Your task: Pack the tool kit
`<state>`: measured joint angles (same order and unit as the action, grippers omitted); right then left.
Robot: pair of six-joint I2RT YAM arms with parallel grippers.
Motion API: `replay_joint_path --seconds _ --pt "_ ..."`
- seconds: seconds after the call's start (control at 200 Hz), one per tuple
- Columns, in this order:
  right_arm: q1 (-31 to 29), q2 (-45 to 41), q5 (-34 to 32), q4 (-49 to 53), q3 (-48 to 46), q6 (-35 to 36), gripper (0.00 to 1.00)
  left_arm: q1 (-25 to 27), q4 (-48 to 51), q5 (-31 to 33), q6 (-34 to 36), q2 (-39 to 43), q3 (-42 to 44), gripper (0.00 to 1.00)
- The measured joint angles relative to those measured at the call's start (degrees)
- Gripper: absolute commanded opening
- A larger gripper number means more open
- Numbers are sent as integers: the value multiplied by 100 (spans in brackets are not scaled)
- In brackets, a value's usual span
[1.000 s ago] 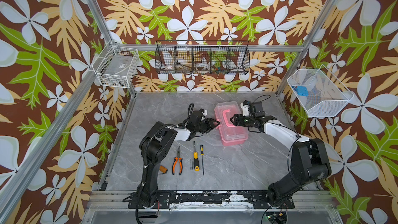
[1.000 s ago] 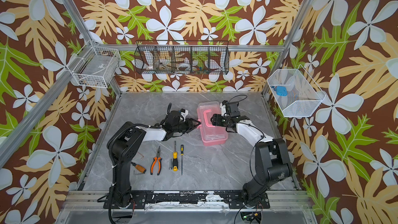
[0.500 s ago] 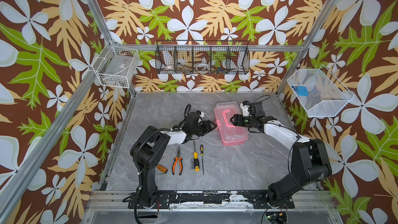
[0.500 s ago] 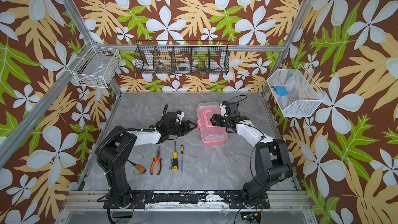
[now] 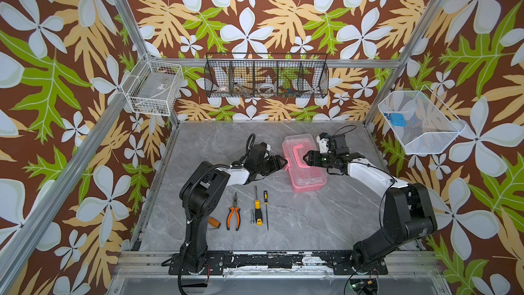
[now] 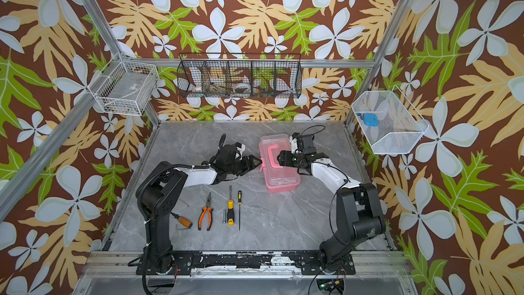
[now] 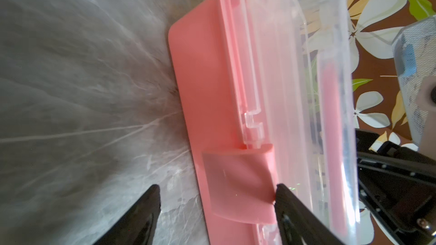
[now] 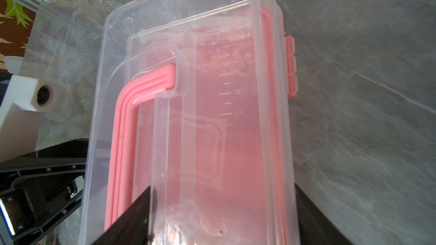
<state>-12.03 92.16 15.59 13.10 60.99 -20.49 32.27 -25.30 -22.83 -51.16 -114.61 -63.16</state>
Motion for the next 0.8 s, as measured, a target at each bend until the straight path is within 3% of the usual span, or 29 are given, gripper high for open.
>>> replay_joint_path --seconds 0.24,0.355,0.5,0.801 --pt "2 68 33 33 52 15 77 24 -1147 -323 -671 -308 264 75" --pt "7 129 42 -24 85 17 77 31 -1864 -437 -1119 -476 428 62" --pt "7 181 46 -52 114 22 76 42 -2815 -557 -1716 -682 625 53" --pt "24 258 -35 -216 131 11 77 4 -3152 -431 -2118 -651 680 42"
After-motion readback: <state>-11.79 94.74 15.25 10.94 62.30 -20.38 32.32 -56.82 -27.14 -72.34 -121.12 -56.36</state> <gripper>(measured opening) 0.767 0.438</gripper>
